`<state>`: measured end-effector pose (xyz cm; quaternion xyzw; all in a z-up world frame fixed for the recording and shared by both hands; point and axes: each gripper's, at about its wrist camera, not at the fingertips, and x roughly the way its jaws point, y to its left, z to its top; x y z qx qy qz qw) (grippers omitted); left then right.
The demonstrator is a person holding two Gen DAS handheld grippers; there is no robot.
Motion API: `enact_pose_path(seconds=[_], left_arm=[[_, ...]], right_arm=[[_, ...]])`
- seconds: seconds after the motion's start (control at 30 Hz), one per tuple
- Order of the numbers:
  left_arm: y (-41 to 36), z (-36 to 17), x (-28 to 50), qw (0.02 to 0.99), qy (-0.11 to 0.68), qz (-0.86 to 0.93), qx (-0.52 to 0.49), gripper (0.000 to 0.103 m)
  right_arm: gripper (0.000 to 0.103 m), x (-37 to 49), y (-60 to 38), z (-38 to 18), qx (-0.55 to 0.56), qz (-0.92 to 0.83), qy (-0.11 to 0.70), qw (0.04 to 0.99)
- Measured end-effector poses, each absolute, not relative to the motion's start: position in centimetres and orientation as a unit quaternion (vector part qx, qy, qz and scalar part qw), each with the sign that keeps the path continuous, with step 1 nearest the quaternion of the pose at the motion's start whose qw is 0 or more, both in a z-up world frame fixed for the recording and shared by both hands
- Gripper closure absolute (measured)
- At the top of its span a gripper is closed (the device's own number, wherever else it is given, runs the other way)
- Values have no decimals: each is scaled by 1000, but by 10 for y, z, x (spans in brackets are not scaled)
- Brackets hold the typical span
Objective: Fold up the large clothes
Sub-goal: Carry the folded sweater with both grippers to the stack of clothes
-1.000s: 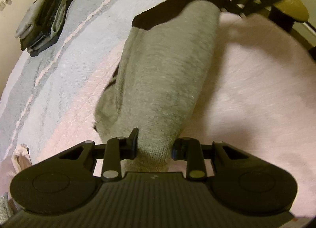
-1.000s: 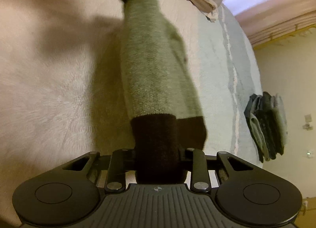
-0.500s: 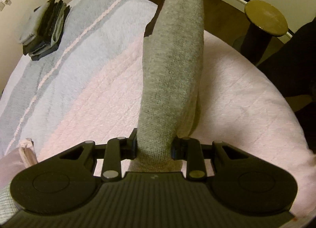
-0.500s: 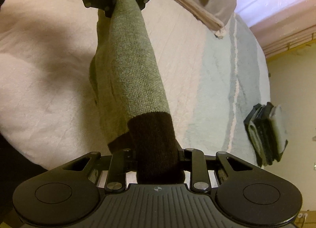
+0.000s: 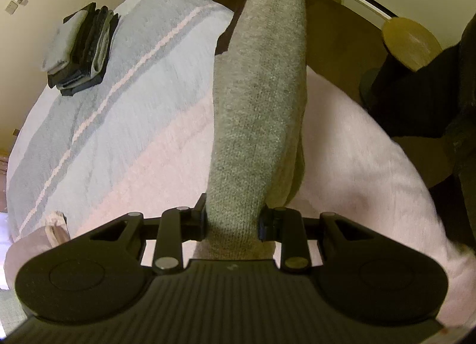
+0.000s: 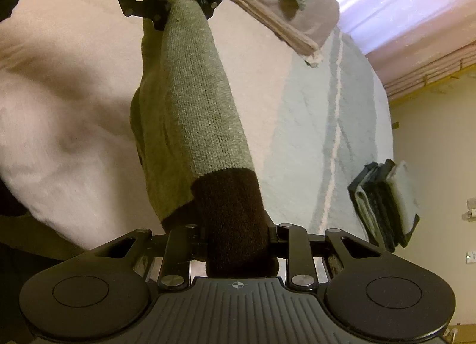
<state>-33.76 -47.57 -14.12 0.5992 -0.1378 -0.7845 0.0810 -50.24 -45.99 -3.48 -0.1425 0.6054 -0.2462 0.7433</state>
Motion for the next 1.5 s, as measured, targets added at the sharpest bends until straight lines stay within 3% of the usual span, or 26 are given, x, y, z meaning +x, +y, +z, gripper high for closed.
enact_pose_path(seconds=[0.63,1.5], left_arm=[[-542,-115,-614,91,-116,-795,589,77],[-788,-79,-737,156,-103,-790,584,77]], right_arm=[[78,-737,-593,20,-167,-235,606,741],[78,-794,-885,70,-208,-185,584,762]])
